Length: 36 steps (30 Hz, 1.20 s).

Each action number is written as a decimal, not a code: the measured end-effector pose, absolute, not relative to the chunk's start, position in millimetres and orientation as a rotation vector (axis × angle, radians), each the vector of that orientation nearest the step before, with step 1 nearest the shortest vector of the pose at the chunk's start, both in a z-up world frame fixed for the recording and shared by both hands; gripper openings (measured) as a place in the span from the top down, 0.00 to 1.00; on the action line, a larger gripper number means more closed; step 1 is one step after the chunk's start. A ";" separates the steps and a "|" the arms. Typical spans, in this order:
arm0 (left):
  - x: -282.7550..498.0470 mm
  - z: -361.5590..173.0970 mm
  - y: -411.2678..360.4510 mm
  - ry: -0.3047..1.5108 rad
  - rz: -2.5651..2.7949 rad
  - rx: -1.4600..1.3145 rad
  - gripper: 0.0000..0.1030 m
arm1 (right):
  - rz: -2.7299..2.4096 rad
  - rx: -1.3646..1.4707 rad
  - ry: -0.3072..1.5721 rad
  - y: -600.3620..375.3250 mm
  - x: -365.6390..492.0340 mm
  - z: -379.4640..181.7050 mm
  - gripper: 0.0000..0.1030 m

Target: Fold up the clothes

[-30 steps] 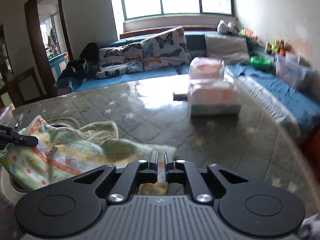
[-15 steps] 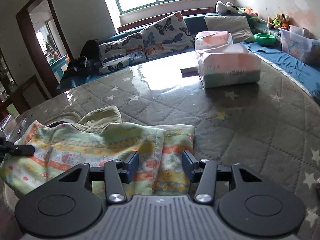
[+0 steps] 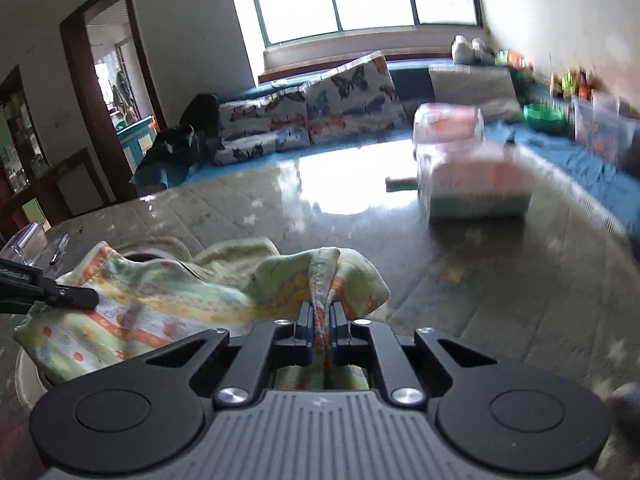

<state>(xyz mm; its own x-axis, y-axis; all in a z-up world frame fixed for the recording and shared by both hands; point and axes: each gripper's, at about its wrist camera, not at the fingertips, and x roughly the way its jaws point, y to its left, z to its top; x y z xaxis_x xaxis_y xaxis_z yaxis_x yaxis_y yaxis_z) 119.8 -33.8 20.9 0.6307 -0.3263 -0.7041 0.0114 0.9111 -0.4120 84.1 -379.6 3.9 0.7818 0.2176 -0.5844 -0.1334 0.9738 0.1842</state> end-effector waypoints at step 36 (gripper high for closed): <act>144.2 20.2 -156.3 0.909 -0.360 -0.242 0.90 | -0.008 0.053 0.604 -455.8 61.9 31.4 0.93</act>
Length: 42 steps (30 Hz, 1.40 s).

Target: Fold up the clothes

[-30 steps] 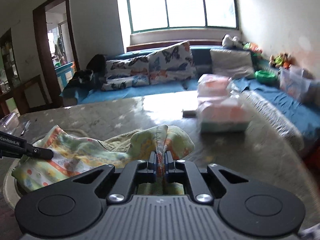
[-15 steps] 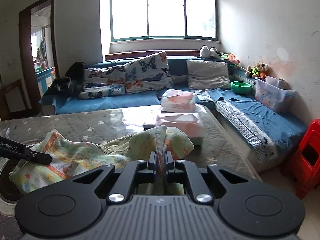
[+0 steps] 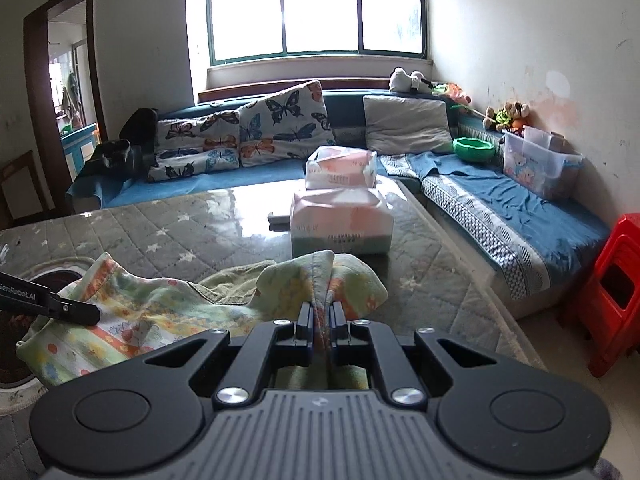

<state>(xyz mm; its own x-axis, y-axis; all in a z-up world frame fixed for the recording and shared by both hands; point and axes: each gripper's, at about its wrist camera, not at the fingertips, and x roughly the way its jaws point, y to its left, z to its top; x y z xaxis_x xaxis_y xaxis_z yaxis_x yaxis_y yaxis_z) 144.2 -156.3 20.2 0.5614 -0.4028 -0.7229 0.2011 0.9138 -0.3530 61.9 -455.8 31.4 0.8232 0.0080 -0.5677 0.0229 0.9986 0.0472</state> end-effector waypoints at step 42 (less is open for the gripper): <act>96.8 -9.3 -149.4 0.892 -0.274 -0.046 0.12 | 0.156 -0.021 0.749 -386.2 41.2 -17.1 0.35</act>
<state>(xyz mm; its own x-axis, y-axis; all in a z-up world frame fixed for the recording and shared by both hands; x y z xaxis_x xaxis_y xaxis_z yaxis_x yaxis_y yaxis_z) 96.8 -149.4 -9.3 0.5956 -0.2549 -0.7618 0.2165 0.9642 -0.1534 41.2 -386.2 -17.1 0.7215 0.1337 -0.6793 -0.1486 0.9882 0.0367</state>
